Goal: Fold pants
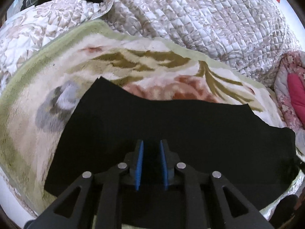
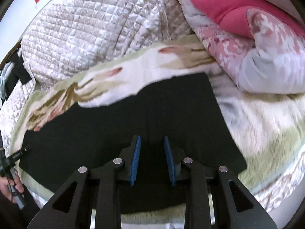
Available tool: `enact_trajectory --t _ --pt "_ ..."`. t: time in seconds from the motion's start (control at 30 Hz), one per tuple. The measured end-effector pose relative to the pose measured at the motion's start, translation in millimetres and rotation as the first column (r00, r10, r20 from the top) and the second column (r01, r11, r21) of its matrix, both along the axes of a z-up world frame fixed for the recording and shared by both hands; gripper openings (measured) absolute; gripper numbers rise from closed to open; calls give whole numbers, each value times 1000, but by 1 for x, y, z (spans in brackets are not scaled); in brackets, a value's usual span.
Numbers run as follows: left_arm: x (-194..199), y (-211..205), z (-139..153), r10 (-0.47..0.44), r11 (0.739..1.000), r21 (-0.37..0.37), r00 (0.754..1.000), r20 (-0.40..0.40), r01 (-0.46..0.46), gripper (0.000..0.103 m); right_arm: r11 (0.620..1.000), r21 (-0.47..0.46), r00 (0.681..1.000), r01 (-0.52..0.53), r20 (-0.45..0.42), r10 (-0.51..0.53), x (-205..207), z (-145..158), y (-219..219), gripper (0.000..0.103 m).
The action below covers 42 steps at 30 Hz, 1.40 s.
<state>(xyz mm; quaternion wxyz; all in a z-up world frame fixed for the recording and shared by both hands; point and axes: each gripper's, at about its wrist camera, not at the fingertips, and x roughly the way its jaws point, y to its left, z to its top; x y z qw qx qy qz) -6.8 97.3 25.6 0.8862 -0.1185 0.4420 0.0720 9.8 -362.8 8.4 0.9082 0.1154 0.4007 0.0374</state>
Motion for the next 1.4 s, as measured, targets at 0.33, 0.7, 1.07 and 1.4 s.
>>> enact_trajectory --t 0.33,0.7,1.07,1.4 --pt "26 21 -14 44 998 41 999 -11 -43 22 998 -43 999 40 17 -39 16 0 -5 26" --pt "-5 -12 10 -30 1000 6 999 35 29 24 975 -53 976 -218 -1 218 -17 -5 70 46" --pt "-37 -59 15 -128 992 25 991 34 128 29 931 -138 942 -337 -46 334 -49 -21 112 46" --pt "-48 -75 -6 -174 983 56 985 -16 174 31 905 -199 927 -375 -76 367 -57 -41 129 54"
